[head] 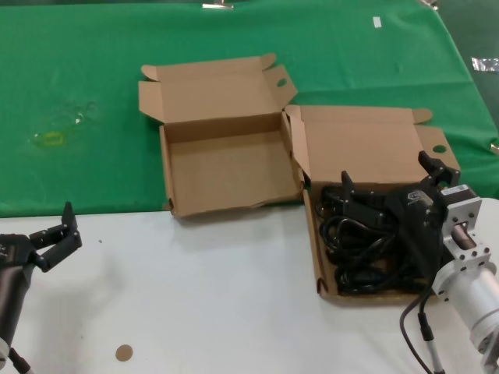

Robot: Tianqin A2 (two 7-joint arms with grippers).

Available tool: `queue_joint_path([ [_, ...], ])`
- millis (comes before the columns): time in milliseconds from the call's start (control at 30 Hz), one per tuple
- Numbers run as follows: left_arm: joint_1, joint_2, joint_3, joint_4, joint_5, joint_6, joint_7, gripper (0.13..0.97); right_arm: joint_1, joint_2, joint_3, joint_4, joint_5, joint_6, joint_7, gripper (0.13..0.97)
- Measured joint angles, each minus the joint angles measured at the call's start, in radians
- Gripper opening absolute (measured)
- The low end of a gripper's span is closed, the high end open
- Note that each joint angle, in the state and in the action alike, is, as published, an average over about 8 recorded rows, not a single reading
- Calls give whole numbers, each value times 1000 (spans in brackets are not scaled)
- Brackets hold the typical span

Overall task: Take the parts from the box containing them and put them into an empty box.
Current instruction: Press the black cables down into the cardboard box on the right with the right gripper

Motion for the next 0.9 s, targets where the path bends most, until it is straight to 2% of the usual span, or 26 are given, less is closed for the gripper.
queue_joint_path([
  [900,0,0,0,0,0,0,0,952,0,0,0,0,0,0,0,966],
])
